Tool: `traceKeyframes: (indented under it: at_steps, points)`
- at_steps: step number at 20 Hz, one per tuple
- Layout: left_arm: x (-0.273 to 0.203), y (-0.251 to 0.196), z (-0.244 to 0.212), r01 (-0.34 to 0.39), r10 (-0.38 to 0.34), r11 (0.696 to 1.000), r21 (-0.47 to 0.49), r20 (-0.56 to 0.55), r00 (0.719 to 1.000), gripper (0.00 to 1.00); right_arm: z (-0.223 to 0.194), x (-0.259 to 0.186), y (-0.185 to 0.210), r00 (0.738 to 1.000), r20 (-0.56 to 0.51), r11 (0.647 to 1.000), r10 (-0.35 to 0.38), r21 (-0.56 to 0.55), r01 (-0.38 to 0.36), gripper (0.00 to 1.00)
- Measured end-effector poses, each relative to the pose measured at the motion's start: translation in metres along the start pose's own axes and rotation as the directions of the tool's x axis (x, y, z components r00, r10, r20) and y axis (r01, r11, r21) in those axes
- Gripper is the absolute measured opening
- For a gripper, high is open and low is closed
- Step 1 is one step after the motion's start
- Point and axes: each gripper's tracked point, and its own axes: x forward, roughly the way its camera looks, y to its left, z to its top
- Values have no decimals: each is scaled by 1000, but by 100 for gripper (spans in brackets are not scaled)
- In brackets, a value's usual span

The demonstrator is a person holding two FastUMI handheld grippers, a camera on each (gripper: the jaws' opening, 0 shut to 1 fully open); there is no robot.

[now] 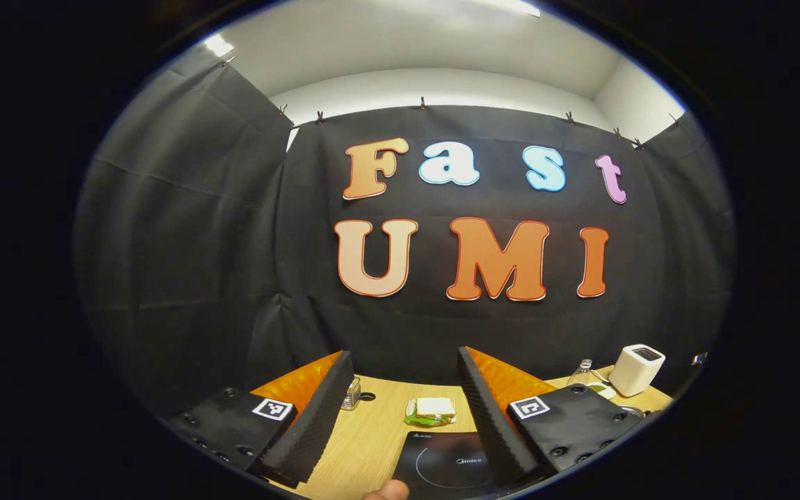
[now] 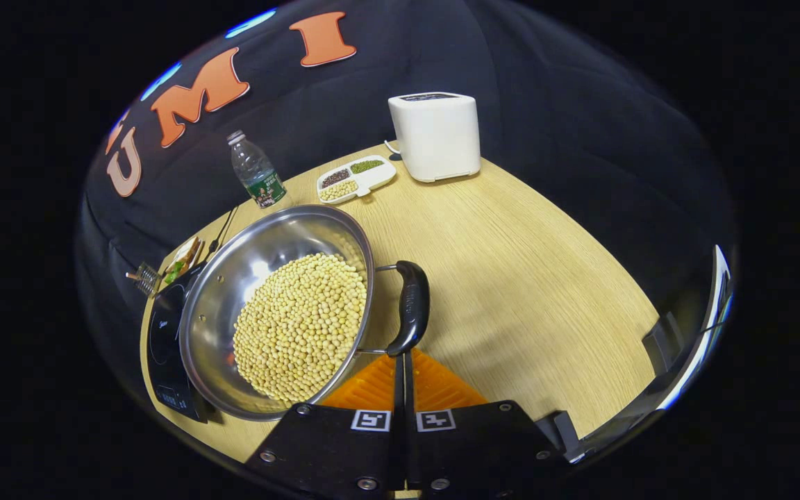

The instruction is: First push the handle of the pot to place it horizontally, then grasp the pot with both hands and set it on the induction cooktop.

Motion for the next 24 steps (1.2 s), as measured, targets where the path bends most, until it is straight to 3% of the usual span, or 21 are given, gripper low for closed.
traceKeyframes:
  at_steps: [18,24]
  points:
    - [12,-24,-8,12,-12,1000,25,21,1000,99,32,31,-5,999,22,999,-31,19,31,0]
    - [15,-56,-28,69,-69,997,47,-8,998,97,47,46,-5,998,47,999,-46,-10,47,0]
